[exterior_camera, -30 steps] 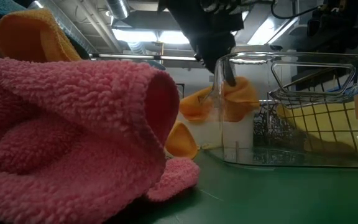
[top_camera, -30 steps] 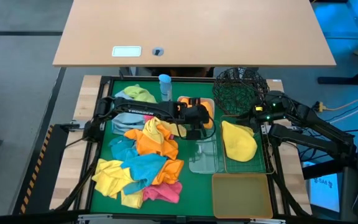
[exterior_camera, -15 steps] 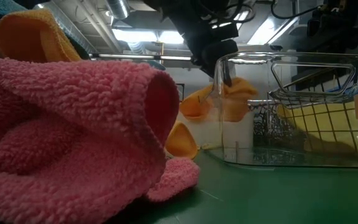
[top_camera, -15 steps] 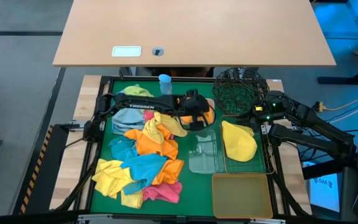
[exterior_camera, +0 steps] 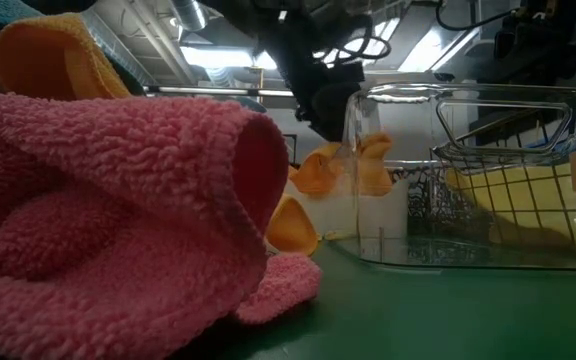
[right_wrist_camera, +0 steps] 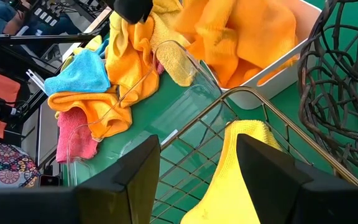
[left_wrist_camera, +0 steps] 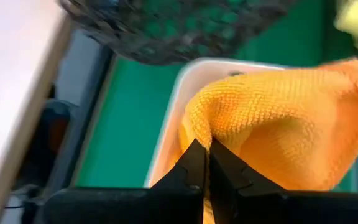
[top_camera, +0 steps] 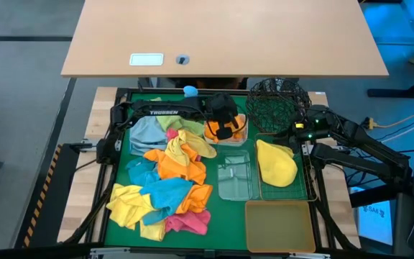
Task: Sort microfiber towel by color & place in baskets
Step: Put the orange towel into the white bin
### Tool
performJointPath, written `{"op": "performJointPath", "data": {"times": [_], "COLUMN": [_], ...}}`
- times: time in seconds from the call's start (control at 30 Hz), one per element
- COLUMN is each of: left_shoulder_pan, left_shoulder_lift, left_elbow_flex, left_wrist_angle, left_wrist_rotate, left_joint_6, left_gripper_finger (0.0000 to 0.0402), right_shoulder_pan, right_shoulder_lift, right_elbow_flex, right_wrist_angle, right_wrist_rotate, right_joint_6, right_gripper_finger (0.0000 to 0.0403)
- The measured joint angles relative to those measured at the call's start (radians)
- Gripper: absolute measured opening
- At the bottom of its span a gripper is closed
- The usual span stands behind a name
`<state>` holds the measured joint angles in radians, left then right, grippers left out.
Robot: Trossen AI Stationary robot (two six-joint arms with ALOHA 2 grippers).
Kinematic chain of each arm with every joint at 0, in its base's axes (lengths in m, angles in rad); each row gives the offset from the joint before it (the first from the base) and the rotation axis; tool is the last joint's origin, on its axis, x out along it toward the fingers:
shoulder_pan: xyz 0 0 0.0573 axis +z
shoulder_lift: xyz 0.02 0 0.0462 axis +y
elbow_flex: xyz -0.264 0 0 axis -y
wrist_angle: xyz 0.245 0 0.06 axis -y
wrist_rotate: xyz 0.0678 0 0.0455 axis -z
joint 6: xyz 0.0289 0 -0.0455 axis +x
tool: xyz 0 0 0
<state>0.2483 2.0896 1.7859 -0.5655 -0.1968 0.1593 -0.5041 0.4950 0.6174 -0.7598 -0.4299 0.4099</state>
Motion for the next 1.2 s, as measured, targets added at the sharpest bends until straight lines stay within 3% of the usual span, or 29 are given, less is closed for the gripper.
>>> {"op": "performJointPath", "data": {"times": [0.6, 1.0, 1.2], "left_shoulder_pan": [0.003, -0.003, -0.008], "left_shoulder_lift": [0.060, 0.058, 0.057], "left_elbow_flex": [-0.006, 0.009, 0.057], "left_wrist_angle": [-0.092, -0.106, -0.197], "left_wrist_rotate": [0.028, 0.023, 0.022], "left_joint_6": [0.054, -0.053, -0.054], "left_gripper_finger": [0.0005, 0.0079, 0.0122], "right_shoulder_pan": [0.000, 0.000, 0.000], "right_shoulder_lift": [0.000, 0.000, 0.000], "right_elbow_flex": [0.000, 0.000, 0.000], "right_wrist_angle": [0.000, 0.000, 0.000], "right_wrist_rotate": [0.001, 0.002, 0.002], "right_joint_6": [0.000, 0.000, 0.000], "right_gripper_finger": [0.0211, 0.0211, 0.0211]}}
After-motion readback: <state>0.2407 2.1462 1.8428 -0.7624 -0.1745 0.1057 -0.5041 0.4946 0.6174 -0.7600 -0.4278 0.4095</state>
